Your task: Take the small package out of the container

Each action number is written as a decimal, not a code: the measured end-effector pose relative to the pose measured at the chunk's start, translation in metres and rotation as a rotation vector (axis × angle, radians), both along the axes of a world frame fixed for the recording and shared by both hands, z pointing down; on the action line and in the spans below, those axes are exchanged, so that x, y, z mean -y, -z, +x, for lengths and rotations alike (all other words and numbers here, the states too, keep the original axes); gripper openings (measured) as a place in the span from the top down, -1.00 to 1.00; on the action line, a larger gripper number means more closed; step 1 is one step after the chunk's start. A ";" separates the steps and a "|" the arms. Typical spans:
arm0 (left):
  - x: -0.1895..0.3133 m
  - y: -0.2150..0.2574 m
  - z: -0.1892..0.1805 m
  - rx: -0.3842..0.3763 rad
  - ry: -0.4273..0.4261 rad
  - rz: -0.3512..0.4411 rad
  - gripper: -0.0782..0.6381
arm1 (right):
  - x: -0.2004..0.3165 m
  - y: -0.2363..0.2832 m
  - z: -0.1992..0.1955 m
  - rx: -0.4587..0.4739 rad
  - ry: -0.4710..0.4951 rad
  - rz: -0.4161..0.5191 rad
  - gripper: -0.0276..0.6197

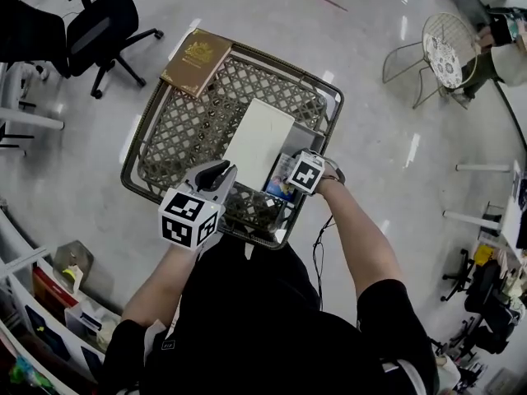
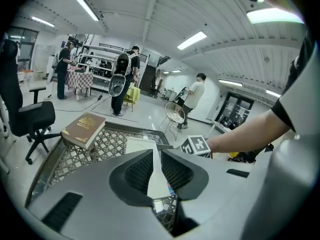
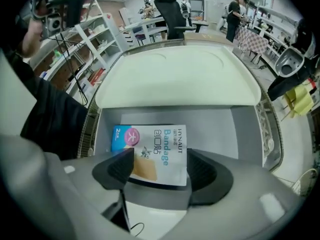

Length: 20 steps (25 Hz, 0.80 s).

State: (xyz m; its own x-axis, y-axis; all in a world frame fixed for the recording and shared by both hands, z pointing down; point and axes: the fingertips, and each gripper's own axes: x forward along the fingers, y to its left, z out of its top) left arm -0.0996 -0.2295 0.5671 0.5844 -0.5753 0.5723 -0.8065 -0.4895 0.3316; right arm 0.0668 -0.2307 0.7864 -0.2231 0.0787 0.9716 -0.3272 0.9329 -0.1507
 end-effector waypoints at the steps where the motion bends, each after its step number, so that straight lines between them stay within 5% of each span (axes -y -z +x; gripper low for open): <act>1: 0.001 -0.001 0.001 -0.003 -0.006 0.001 0.63 | 0.000 0.002 0.000 0.019 -0.024 0.001 -0.14; 8: 0.011 -0.018 0.031 -0.016 -0.115 -0.006 0.63 | -0.004 0.052 -0.009 0.192 -0.174 0.072 0.07; 14: 0.009 -0.037 0.069 -0.016 -0.225 -0.038 0.63 | -0.021 0.091 -0.014 0.281 -0.234 0.163 0.32; 20: -0.004 -0.062 0.101 -0.004 -0.302 -0.088 0.63 | -0.046 0.111 -0.018 0.344 -0.278 0.188 0.36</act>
